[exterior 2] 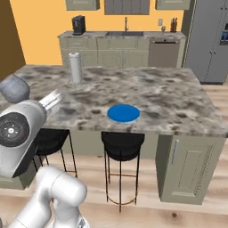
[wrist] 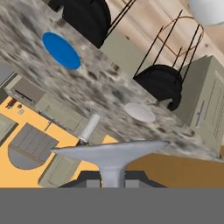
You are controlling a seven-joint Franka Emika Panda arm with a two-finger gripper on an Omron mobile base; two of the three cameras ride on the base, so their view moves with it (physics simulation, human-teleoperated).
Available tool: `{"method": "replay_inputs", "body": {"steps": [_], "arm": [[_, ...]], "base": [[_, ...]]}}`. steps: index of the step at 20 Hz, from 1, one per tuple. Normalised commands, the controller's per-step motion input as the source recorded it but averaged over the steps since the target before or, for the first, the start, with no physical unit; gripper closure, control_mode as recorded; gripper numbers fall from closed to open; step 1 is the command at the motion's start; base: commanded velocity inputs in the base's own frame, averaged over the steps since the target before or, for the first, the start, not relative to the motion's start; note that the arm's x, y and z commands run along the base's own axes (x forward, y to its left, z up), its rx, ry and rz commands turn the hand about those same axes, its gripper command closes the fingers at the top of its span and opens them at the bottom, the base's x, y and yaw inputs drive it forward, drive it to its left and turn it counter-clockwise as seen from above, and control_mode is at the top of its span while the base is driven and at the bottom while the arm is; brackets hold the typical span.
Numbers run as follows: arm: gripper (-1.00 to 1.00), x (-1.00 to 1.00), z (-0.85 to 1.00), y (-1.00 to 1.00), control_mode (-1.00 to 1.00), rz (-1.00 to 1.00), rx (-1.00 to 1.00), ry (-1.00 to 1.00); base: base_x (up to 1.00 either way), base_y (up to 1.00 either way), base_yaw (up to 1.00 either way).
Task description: Retrieve the wine glasses from the counter and place one next to each plate.
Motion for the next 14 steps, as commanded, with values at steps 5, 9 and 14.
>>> {"method": "replay_inputs", "body": {"steps": [5, 9, 14], "arm": [[1.0, 0.0, 0.0, 0.0, 1.0, 0.0, 0.0, 0.0], [1.0, 0.0, 0.0, 0.0, 1.0, 0.0, 0.0, 0.0], [1.0, 0.0, 0.0, 0.0, 1.0, 0.0, 0.0, 0.0]], "base": [[0.5, -0.97, 0.16], [0.71, -0.47, 0.17], [1.0, -0.11, 0.12]]}}
